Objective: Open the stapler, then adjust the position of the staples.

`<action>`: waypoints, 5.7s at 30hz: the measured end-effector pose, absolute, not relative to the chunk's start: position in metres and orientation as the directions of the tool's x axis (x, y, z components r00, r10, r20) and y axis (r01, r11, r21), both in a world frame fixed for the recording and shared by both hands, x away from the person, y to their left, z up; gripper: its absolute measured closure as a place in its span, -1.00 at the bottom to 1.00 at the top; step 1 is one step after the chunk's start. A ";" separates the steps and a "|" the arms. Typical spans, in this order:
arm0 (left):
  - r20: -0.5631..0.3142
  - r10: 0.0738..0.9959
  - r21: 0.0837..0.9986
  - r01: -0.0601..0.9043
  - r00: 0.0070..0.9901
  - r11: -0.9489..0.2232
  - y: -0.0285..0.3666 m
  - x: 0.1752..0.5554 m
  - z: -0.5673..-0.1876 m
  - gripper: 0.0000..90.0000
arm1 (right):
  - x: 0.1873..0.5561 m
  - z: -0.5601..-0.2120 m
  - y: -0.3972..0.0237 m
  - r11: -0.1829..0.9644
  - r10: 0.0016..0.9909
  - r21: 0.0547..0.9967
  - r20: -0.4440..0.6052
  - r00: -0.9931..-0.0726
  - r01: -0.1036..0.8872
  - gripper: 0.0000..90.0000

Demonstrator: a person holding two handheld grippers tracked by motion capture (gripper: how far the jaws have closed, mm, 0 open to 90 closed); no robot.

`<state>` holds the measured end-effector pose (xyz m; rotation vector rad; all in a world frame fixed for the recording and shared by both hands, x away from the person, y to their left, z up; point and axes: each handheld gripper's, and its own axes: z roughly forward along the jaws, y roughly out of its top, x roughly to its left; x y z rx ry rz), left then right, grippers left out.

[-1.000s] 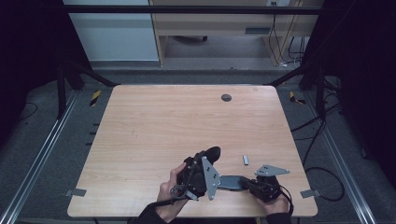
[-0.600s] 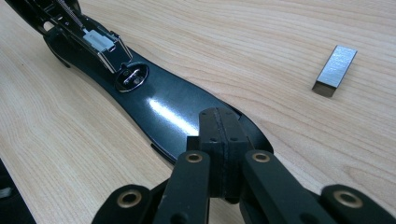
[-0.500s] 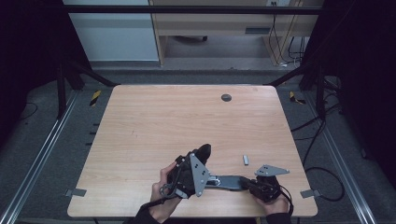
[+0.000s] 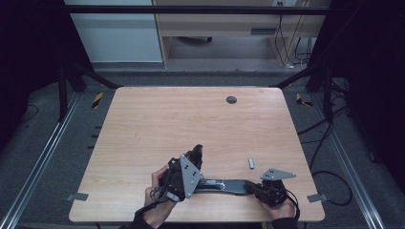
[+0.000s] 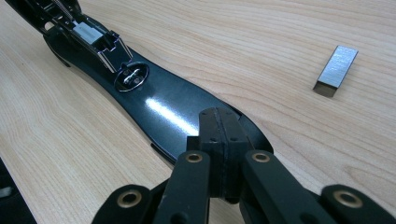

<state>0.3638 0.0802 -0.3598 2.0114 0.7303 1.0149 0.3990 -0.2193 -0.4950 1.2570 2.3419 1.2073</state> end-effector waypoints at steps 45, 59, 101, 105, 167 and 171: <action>0.216 0.859 0.890 0.269 0.464 -0.368 0.163 0.362 -0.369 0.14 | 0.400 -0.494 -0.218 0.302 0.773 0.748 0.171 -0.611 0.591 1.00; 0.187 0.876 0.896 0.287 0.445 -0.338 0.174 0.363 -0.376 0.09 | 0.400 -0.495 -0.218 0.299 0.771 0.749 0.175 -0.612 0.591 1.00; 0.160 0.884 0.890 0.322 0.439 -0.322 0.209 0.351 -0.380 -0.19 | 0.401 -0.480 -0.226 0.229 0.842 0.775 0.145 -0.519 0.589 0.34; 0.146 0.886 0.882 0.347 0.441 -0.318 0.214 0.350 -0.385 -0.28 | 0.403 -0.478 -0.229 0.221 0.853 0.780 0.136 -0.504 0.585 0.27; 0.125 0.900 0.797 0.498 0.418 -0.342 0.258 0.390 -0.463 -0.37 | 0.496 -0.461 -0.212 0.288 0.937 0.656 -0.042 -0.347 0.697 0.24; 0.129 0.900 0.795 0.499 0.417 -0.345 0.258 0.390 -0.463 -0.36 | 0.497 -0.464 -0.210 0.290 0.939 0.621 -0.038 -0.342 0.728 0.36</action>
